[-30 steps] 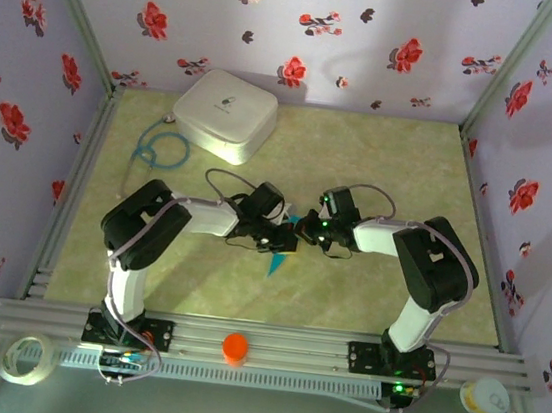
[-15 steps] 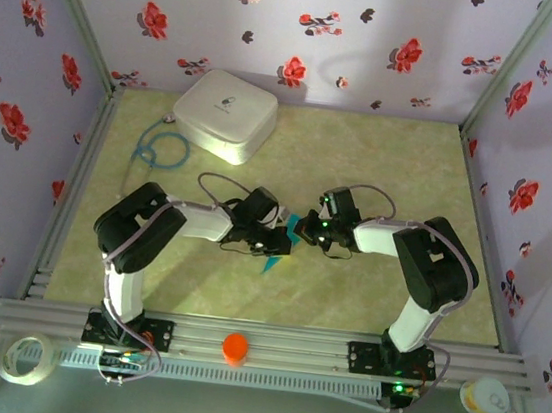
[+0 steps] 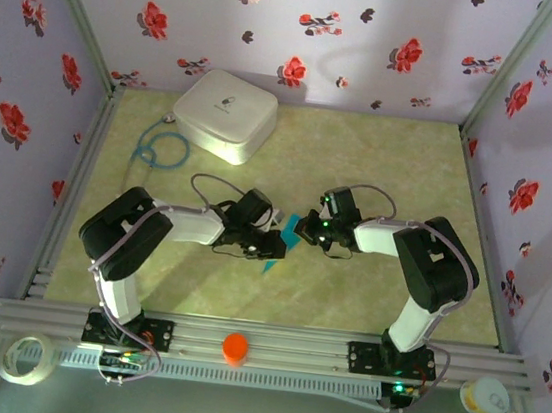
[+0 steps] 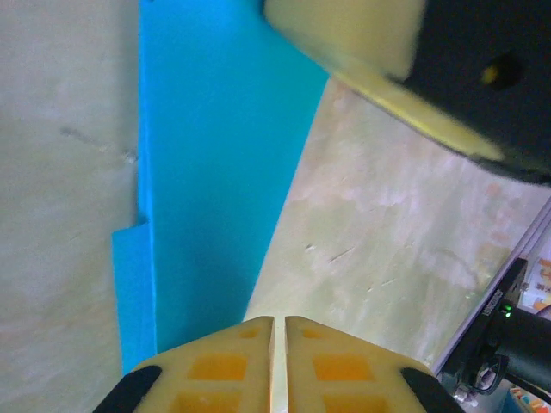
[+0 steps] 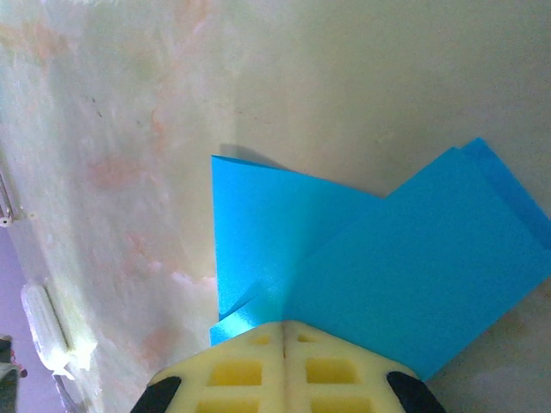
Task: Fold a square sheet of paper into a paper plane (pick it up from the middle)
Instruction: Fold the wing for the fifth time at the center of the table.
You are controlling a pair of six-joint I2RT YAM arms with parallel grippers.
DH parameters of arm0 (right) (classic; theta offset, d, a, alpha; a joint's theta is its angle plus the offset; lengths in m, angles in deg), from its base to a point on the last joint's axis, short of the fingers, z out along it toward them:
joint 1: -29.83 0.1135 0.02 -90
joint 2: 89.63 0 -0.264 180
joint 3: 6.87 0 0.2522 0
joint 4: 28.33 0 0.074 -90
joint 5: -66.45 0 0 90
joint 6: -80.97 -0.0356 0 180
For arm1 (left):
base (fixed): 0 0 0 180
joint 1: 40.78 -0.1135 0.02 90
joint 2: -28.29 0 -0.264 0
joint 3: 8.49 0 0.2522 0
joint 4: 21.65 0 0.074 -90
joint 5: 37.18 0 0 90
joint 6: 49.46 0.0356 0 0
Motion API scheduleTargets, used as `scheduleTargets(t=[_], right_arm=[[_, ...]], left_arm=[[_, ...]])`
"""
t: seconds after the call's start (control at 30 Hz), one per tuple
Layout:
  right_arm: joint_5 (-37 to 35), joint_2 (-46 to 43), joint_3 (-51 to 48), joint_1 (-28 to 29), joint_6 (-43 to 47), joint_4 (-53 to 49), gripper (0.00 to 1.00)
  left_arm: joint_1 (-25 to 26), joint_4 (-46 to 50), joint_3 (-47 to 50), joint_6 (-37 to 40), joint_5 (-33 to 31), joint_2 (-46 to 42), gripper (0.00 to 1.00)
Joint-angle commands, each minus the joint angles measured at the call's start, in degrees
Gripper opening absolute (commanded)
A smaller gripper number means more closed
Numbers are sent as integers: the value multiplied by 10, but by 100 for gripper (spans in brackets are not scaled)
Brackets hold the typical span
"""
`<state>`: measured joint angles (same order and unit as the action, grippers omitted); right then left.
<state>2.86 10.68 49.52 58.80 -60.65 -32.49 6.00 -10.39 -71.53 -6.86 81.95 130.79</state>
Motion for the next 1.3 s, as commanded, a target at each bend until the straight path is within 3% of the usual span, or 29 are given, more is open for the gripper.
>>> scheduleTargets(t=[0.0, 0.33, 0.57, 0.93, 1.27], right_arm=[[-36, 20, -21, -8, 6, -46, 0], [-36, 21, -21, -8, 8, -48, 0], [-38, 16, -21, -9, 9, -52, 0], [-38, 13, -19, -9, 11, -57, 0], [-37, 18, -18, -11, 15, -63, 0]], left_arm=[[5, 28, 24, 18, 1, 5, 11], [4, 28, 73, 11, -10, -40, 9], [7, 30, 46, 30, -4, -88, 4], [12, 26, 2, 42, 16, -18, 7], [10, 55, 74, 48, -6, -48, 6]])
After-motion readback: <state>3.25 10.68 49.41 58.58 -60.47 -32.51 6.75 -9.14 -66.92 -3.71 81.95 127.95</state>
